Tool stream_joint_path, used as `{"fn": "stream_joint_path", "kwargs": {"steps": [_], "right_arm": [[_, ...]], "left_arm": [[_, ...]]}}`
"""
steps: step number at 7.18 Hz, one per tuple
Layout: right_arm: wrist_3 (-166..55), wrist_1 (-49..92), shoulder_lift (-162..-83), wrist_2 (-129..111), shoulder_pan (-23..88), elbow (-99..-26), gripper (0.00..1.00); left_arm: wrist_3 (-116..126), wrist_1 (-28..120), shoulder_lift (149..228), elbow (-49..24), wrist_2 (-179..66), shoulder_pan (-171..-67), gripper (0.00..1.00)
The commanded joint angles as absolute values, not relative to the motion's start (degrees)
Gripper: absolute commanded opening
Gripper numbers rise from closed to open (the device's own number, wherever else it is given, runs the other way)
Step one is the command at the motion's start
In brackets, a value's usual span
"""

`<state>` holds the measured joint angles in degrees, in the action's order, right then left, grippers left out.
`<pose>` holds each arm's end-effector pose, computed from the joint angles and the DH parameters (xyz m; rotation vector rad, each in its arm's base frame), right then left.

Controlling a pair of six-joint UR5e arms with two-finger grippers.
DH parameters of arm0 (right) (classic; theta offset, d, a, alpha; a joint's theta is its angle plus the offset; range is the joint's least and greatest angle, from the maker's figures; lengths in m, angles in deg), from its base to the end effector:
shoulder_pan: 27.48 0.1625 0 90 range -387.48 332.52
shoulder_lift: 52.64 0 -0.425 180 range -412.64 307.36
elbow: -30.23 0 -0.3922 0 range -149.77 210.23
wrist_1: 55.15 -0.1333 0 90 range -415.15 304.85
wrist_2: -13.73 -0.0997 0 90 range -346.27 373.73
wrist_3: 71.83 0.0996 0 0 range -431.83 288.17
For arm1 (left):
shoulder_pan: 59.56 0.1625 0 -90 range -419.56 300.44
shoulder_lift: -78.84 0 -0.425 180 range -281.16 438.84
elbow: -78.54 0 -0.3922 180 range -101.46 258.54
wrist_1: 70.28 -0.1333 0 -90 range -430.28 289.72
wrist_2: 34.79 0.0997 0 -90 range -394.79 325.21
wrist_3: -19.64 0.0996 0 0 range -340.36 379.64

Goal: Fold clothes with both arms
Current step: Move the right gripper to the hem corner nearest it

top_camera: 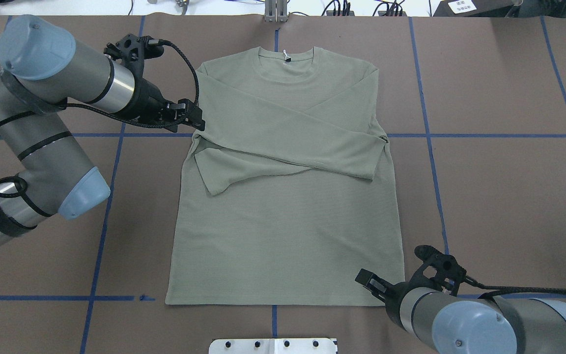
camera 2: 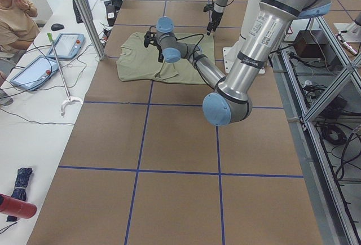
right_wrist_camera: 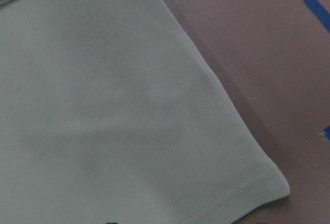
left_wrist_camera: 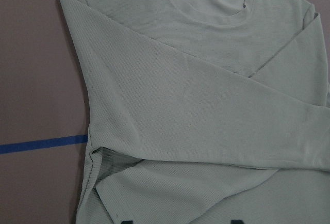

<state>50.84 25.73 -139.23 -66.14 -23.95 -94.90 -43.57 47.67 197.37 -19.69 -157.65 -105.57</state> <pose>-0.4615 -0.1796 0.3347 -0.0485 -0.8617 0.6665 0.3843 -0.5122 0.2468 0.2388 1.1799 0.0297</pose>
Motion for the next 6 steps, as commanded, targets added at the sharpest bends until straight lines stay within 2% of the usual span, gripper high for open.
{"fn": "stream_joint_path", "kwargs": {"steps": [1,6], "right_arm": [[52.8,26.7,-141.0,-64.2,-24.8,-93.1,0.85],[52.8,26.9,-142.4,-64.5,-24.7,-92.1,0.70]], "left_arm": [[-43.7,47.7,197.2,-19.9,-157.7,-105.6,0.73],[-43.8,47.6,197.2,-20.2,-157.7,-105.5,0.73]]}}
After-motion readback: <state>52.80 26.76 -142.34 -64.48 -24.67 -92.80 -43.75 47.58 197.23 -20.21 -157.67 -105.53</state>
